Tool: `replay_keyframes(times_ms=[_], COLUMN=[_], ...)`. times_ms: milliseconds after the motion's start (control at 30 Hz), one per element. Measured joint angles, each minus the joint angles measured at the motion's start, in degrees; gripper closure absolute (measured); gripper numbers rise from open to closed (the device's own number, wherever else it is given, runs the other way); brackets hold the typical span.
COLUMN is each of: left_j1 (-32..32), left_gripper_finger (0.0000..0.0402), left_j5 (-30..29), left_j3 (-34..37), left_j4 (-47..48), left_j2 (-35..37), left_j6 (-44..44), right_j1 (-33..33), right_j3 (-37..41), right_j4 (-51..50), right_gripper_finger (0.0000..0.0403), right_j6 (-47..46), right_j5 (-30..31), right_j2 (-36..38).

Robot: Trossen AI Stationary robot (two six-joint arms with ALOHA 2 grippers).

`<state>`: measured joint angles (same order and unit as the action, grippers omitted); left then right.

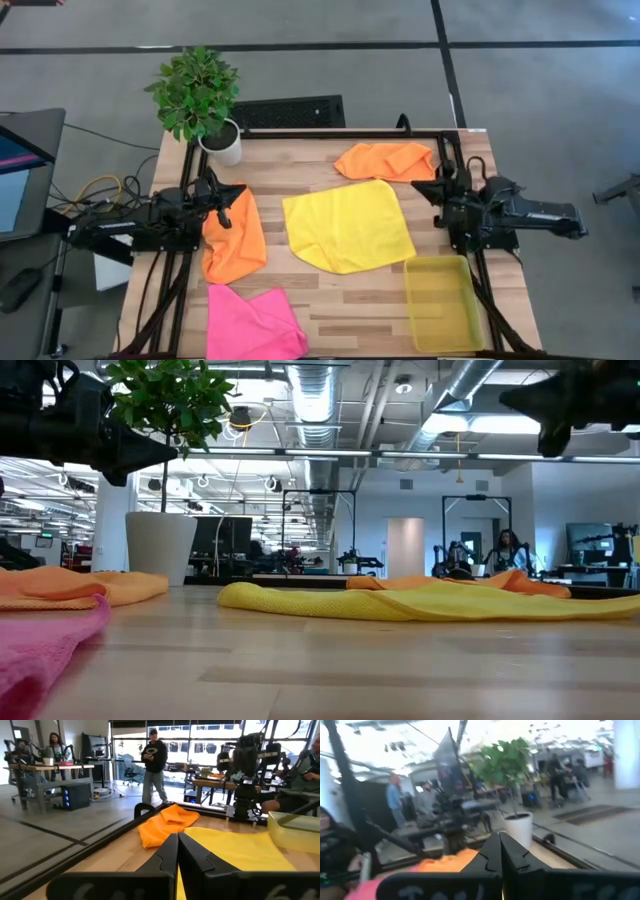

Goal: Fold microfiber towels
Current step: Fold the yellow cloth

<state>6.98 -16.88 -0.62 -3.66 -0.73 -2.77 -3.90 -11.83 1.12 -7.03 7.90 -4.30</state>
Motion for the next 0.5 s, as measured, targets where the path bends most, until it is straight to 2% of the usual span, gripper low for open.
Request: replay_keyframes(times_ms=[200, 400, 500], left_j1=[0.0, 0.0, 0.0], left_gripper_finger=[0.0401, 0.0401, 0.0401], left_j5=[-0.05, -0.42, -0.41], left_j3=[-0.05, -3.56, -7.23], left_j4=[0.05, 1.82, 3.66], left_j2=[0.0, -1.82, -5.38], left_j6=[1.49, 3.48, 5.61], right_j1=[0.0, 0.0, 0.0], right_j3=[-9.24, -18.6, -21.96], right_j4=[-9.77, -18.71, -22.51], right_gripper_finger=[0.0399, 0.04, 0.0399], right_j6=[-2.07, -9.53, -12.6], right_j5=[6.04, 6.8, 6.8], right_j2=[-10.39, -22.89, -27.82])
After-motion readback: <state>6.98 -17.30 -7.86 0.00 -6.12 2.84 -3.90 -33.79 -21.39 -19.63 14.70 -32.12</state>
